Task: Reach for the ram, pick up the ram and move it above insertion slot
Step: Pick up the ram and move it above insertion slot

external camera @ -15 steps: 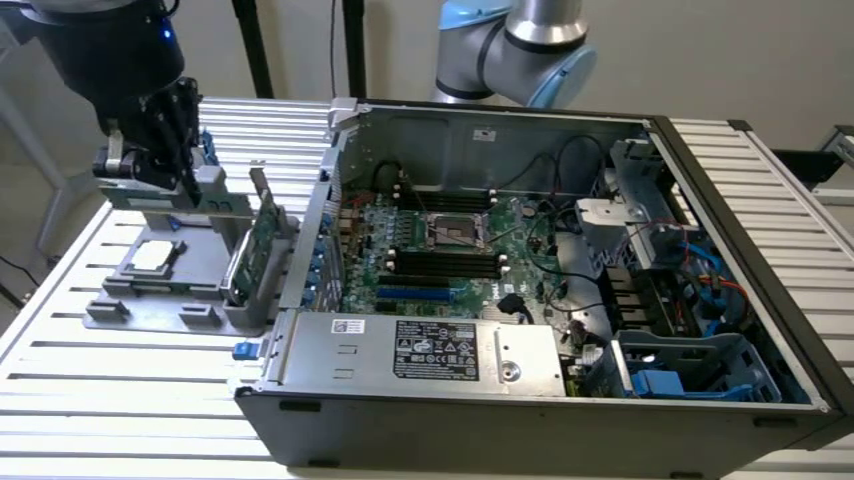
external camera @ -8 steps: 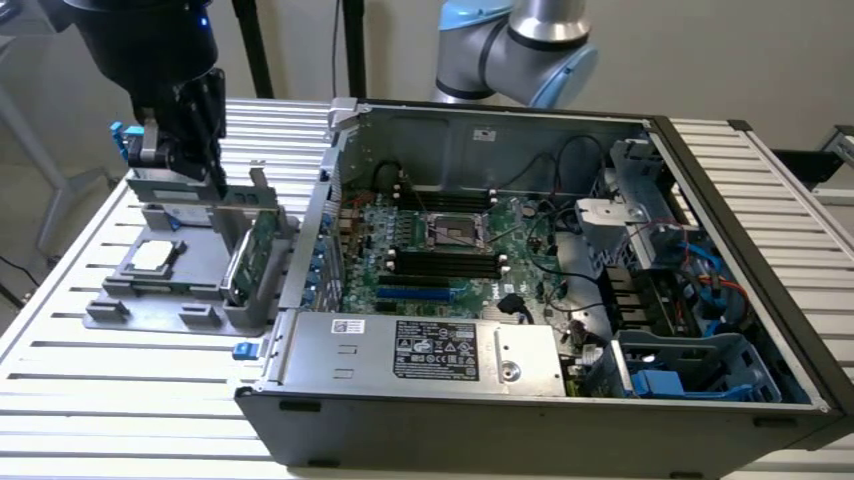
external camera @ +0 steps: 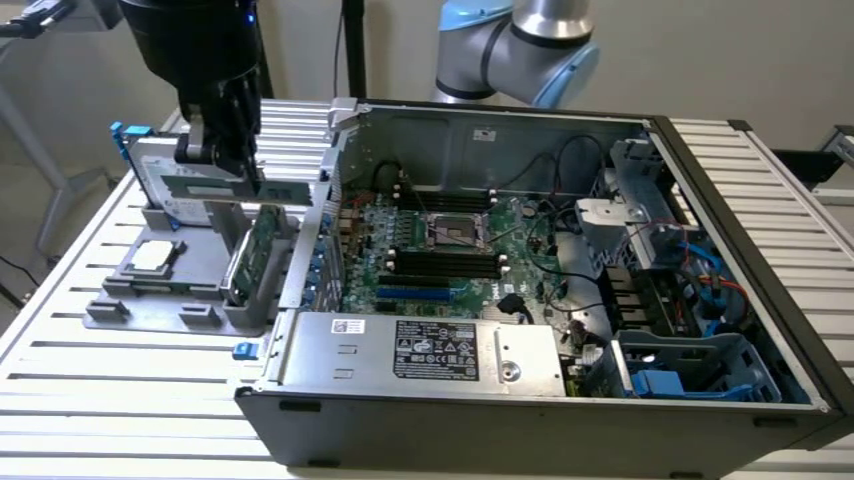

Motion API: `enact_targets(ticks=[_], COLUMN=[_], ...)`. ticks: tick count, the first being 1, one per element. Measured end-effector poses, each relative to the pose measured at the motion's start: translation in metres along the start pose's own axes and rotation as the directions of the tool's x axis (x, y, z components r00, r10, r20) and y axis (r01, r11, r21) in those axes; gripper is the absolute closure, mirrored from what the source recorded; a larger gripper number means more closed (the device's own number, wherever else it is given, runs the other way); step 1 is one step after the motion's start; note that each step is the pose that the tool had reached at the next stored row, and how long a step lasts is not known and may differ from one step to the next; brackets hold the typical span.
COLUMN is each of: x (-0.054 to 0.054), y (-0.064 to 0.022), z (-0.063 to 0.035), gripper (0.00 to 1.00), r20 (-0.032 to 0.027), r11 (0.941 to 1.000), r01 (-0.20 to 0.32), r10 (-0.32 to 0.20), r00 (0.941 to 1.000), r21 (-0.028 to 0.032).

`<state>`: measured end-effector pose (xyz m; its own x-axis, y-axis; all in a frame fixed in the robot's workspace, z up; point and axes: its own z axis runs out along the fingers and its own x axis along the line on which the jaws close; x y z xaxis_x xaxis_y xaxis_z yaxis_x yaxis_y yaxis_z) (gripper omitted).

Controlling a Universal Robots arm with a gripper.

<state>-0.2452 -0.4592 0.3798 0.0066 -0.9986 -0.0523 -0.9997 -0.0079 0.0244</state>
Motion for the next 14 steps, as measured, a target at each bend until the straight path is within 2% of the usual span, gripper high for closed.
enact_targets(ticks=[14], x=[-0.004], y=[-0.0598], z=[-0.0013], gripper=[0.86], r20=[0.0218], r11=[1.0], r01=[0.001], r10=[-0.001], r00=[0.9998], r21=[0.0])
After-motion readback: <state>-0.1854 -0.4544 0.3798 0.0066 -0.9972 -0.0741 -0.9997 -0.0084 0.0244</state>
